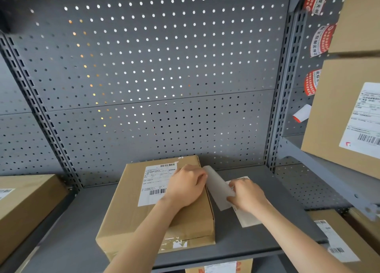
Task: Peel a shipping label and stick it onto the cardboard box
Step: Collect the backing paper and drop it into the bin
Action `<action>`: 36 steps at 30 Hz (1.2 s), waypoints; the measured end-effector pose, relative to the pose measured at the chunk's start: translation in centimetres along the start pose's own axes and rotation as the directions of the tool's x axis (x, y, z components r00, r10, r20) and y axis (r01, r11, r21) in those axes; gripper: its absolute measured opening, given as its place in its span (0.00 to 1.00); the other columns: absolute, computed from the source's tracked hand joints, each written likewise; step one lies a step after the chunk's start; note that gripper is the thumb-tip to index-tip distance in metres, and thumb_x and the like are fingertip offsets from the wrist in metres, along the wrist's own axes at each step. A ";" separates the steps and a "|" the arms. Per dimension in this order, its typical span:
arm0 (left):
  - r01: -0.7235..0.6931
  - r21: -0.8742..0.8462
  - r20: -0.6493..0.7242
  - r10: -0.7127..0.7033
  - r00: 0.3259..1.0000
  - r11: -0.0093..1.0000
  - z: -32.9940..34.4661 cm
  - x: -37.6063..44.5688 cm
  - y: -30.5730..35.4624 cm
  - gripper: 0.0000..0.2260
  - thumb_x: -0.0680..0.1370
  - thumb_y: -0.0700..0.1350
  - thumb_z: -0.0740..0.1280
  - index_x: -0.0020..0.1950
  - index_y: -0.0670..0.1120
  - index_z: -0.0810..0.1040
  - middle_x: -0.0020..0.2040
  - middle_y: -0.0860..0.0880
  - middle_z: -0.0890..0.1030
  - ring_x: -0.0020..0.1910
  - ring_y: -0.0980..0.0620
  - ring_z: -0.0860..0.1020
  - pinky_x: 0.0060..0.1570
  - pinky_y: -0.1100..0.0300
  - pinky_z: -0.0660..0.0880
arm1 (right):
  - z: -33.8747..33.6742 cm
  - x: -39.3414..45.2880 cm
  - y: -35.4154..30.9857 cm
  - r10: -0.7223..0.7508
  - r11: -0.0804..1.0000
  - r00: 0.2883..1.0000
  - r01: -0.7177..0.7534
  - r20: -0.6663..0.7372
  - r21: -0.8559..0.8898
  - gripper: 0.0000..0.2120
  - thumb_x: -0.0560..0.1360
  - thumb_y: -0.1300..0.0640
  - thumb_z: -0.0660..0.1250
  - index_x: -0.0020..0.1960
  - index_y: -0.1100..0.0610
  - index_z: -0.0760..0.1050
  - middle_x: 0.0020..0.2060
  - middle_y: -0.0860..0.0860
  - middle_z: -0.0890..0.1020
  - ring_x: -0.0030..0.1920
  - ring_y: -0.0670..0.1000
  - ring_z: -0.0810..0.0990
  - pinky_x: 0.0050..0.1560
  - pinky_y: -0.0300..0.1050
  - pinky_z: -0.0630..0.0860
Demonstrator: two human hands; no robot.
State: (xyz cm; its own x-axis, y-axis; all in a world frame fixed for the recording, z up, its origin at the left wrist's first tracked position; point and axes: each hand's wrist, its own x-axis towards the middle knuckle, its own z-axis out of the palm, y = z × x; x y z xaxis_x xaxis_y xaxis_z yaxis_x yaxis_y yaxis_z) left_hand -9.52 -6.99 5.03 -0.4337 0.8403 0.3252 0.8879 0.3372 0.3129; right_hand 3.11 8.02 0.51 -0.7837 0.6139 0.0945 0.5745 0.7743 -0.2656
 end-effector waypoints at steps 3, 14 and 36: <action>0.009 -0.011 -0.025 -0.009 1.000 1.000 -0.1 -0.2 0.0 0.14 0.80 0.48 0.57 0.62 0.49 0.76 0.63 0.53 0.77 0.63 0.50 0.72 0.59 0.54 0.71 | -0.3 -0.1 -0.1 0.000 0.999 0.999 0.001 -0.044 0.039 0.16 0.72 0.52 0.67 0.58 0.53 0.77 0.51 0.50 0.82 0.52 0.53 0.79 0.45 0.45 0.77; 0.051 -0.034 -0.145 -0.055 0.988 0.998 -1.1 -1.0 -0.3 0.13 0.79 0.47 0.60 0.63 0.48 0.73 0.60 0.50 0.77 0.56 0.47 0.77 0.49 0.56 0.72 | -4.2 -0.8 -0.9 0.045 0.986 0.950 0.007 -0.310 0.168 0.07 0.73 0.57 0.65 0.50 0.52 0.78 0.36 0.48 0.81 0.32 0.49 0.78 0.26 0.40 0.69; 0.345 -0.007 -0.558 -0.289 0.778 0.939 -10.8 -14.4 -10.3 0.15 0.78 0.50 0.65 0.64 0.52 0.72 0.63 0.54 0.73 0.53 0.53 0.75 0.40 0.58 0.75 | -2.5 -2.4 -19.3 -0.516 0.747 0.765 0.622 -0.386 0.234 0.10 0.72 0.63 0.68 0.51 0.54 0.82 0.43 0.47 0.84 0.39 0.47 0.76 0.34 0.33 0.67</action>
State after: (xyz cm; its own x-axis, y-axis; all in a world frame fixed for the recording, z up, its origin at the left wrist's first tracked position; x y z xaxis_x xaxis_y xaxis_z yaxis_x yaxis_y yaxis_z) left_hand -14.05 -27.08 6.77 -0.6799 0.3193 0.6601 0.6831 0.6033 0.4116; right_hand -5.49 -8.01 7.82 -0.8046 0.1296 0.5795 -0.1133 0.9245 -0.3640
